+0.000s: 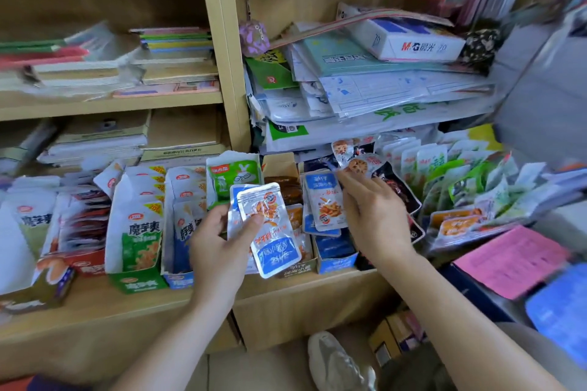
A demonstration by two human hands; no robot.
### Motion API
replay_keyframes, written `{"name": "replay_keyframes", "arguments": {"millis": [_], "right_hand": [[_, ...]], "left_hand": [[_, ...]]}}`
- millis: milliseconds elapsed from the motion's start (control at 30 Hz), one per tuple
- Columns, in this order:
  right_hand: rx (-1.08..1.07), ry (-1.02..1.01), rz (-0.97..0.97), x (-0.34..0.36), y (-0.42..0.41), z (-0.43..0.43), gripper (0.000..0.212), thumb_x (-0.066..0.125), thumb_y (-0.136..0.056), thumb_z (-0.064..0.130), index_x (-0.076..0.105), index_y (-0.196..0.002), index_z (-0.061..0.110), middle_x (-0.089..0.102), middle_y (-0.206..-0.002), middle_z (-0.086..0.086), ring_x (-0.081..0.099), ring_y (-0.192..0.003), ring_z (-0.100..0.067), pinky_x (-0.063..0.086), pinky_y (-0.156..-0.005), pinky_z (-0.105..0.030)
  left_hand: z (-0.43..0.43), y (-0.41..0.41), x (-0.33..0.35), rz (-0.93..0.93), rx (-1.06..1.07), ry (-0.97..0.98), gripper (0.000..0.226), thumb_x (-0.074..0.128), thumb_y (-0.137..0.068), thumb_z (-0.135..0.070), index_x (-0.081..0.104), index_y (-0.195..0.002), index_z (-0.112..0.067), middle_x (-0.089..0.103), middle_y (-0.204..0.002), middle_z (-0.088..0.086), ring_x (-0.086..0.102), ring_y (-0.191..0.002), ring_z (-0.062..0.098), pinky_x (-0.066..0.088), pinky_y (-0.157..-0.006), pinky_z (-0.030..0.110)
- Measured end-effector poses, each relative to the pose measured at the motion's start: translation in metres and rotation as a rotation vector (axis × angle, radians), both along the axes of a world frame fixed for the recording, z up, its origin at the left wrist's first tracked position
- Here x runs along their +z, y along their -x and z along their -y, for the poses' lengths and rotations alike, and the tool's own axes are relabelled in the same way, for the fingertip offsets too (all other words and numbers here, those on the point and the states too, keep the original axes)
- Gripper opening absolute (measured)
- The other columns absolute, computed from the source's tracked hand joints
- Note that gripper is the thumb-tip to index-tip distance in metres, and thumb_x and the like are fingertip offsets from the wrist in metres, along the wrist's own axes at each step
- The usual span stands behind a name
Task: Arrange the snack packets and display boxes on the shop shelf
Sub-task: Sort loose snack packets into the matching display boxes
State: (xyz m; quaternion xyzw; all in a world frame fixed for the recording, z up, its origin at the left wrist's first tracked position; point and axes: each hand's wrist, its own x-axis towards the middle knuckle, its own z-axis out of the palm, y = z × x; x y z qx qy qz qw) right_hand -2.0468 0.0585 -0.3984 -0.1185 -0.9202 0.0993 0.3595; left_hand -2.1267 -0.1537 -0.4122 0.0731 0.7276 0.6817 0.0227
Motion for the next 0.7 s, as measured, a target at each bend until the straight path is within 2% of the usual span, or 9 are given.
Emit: {"name": "replay_keyframes", "arguments": {"millis": [67, 133, 167, 233, 300, 467, 567, 633, 700], "right_hand": [[-0.035, -0.216, 0.279, -0.015, 0.005, 0.005, 0.031, 0.051, -0.099, 0.026, 0.061, -0.129, 0.021, 0.066, -0.127, 0.000, 0.058, -0.103, -0.026, 0.050, -0.081, -0.040], [-0.061, -0.291, 0.496, -0.024, 0.001, 0.011, 0.051, 0.040, -0.094, 0.058, 0.060, -0.125, 0.024, 0.061, -0.132, -0.001, 0.053, -0.113, -0.029, 0.041, -0.091, -0.045], [-0.062, -0.277, 0.536, -0.025, -0.003, 0.013, 0.061, 0.038, -0.089, 0.069, 0.062, -0.122, 0.024, 0.061, -0.131, -0.001, 0.052, -0.115, -0.030, 0.038, -0.092, -0.048], [-0.039, -0.271, 0.513, -0.023, -0.008, 0.011, 0.067, 0.035, -0.084, 0.076, 0.067, -0.116, 0.027, 0.064, -0.126, 0.001, 0.053, -0.113, -0.032, 0.037, -0.092, -0.051], [-0.016, -0.310, 0.510, -0.023, -0.012, 0.005, 0.063, 0.039, -0.083, 0.075, 0.068, -0.116, 0.030, 0.065, -0.127, 0.004, 0.052, -0.113, -0.032, 0.039, -0.090, -0.052], [-0.020, -0.297, 0.549, -0.021, -0.014, 0.001, 0.062, 0.071, -0.076, 0.059, 0.061, -0.129, 0.029, 0.058, -0.139, 0.001, 0.053, -0.118, -0.035, 0.045, -0.088, -0.053], [0.028, -0.188, 0.392, -0.019, -0.016, -0.004, 0.051, 0.080, -0.076, 0.040, 0.066, -0.124, 0.027, 0.064, -0.132, 0.003, 0.056, -0.116, -0.031, 0.045, -0.087, -0.051], [0.059, -0.018, 0.242, -0.014, -0.019, -0.009, 0.040, 0.076, -0.083, 0.027, 0.069, -0.122, 0.024, 0.068, -0.124, 0.006, 0.059, -0.113, -0.026, 0.046, -0.089, -0.047], [0.096, 0.116, 0.121, -0.009, -0.025, -0.015, 0.032, 0.070, -0.089, 0.024, 0.069, -0.121, 0.021, 0.070, -0.118, 0.007, 0.061, -0.109, -0.019, 0.051, -0.091, -0.042]], "left_hand": [[0.001, 0.003, -0.001, 0.011, -0.007, 0.000, 0.021, 0.078, -0.085, -0.023, 0.069, -0.104, -0.020, 0.077, -0.097, -0.008, 0.075, -0.087, 0.011, 0.062, -0.074, 0.047], [0.003, 0.005, -0.001, 0.002, -0.014, 0.002, 0.023, 0.078, -0.085, -0.023, 0.068, -0.105, -0.019, 0.077, -0.096, -0.009, 0.075, -0.086, 0.011, 0.062, -0.070, 0.042], [0.004, 0.006, -0.001, -0.003, -0.020, 0.007, 0.024, 0.078, -0.085, -0.023, 0.068, -0.106, -0.019, 0.077, -0.096, -0.009, 0.075, -0.086, 0.011, 0.062, -0.069, 0.040], [0.006, 0.007, -0.002, -0.013, -0.029, 0.016, 0.025, 0.079, -0.084, -0.025, 0.068, -0.106, -0.020, 0.077, -0.096, -0.009, 0.075, -0.086, 0.010, 0.062, -0.067, 0.039], [0.005, 0.007, -0.003, -0.017, -0.043, 0.025, 0.024, 0.079, -0.084, -0.025, 0.067, -0.105, -0.020, 0.077, -0.096, -0.010, 0.075, -0.086, 0.010, 0.062, -0.069, 0.041], [-0.008, 0.005, -0.002, -0.012, -0.070, 0.019, 0.019, 0.078, -0.086, -0.019, 0.067, -0.101, -0.022, 0.076, -0.093, -0.012, 0.074, -0.085, 0.008, 0.061, -0.070, 0.035], [-0.024, 0.006, 0.005, -0.033, -0.100, 0.028, 0.016, 0.077, -0.087, -0.017, 0.067, -0.097, -0.023, 0.076, -0.090, -0.011, 0.074, -0.083, 0.009, 0.060, -0.070, 0.036], [-0.042, 0.011, 0.009, -0.036, -0.110, 0.057, 0.015, 0.077, -0.087, -0.017, 0.068, -0.096, -0.023, 0.076, -0.089, -0.008, 0.073, -0.081, 0.011, 0.061, -0.071, 0.041], [-0.066, 0.017, 0.010, -0.029, -0.112, 0.100, 0.013, 0.078, -0.086, -0.022, 0.067, -0.093, -0.025, 0.075, -0.088, -0.005, 0.073, -0.081, 0.016, 0.061, -0.073, 0.046]]}}
